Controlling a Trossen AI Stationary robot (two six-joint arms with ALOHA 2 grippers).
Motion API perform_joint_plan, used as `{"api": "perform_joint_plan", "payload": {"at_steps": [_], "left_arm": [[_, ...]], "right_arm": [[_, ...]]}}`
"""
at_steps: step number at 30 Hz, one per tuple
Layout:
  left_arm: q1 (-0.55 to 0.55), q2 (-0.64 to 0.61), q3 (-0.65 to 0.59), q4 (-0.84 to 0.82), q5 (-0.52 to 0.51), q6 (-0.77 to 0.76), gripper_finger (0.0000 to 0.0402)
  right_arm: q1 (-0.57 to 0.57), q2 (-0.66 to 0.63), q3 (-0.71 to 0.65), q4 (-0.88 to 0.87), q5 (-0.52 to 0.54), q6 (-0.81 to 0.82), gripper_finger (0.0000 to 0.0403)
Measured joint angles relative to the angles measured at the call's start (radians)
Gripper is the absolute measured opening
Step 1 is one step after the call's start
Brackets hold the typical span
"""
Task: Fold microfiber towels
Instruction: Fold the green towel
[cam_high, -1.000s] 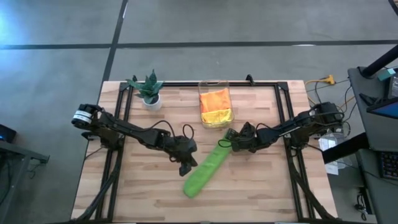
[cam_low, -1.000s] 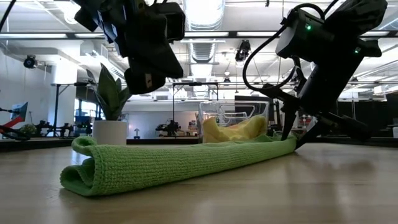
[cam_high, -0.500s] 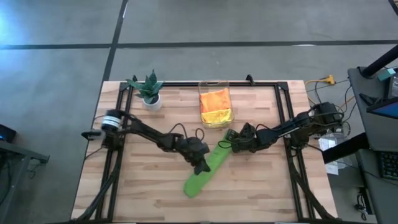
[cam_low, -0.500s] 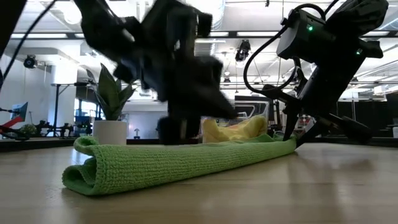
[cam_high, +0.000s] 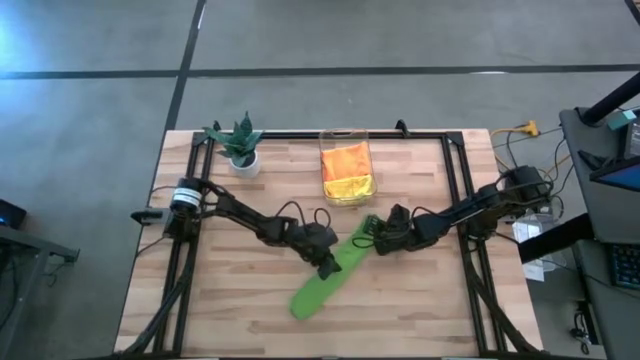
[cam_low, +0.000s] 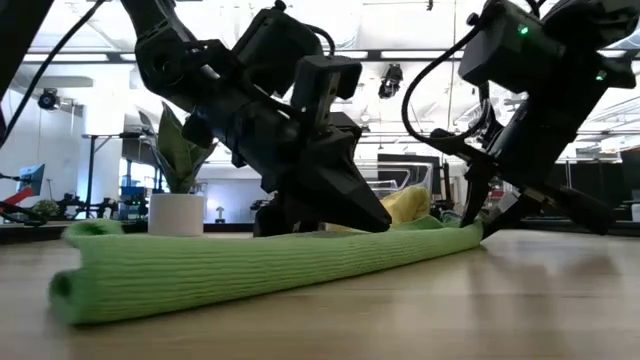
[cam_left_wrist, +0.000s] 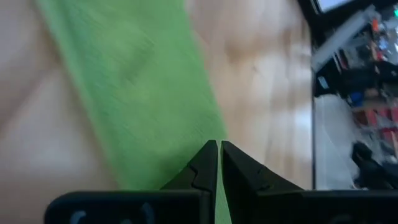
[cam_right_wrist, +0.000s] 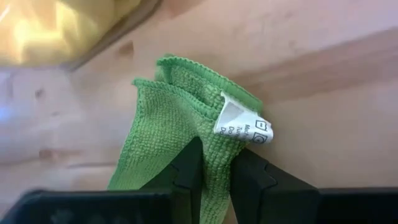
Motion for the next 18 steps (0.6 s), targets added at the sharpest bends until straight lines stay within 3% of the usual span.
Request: {"api": "perform_joint_plan", "payload": {"at_steps": [6,18], "left_arm": [[-0.001,0.000,0.000,-0.035,-0.152,0.005,0.0006],[-0.005,0.052,0.002,-0.051,-0.155,0.016,0.0006]], "right_arm": [[0.039,-0.001,0.000,-0.002,0.037,0.020,0.0053],[0.045,-0.002,0.077,-0.001,0.140,-0.139,0.0019]]}}
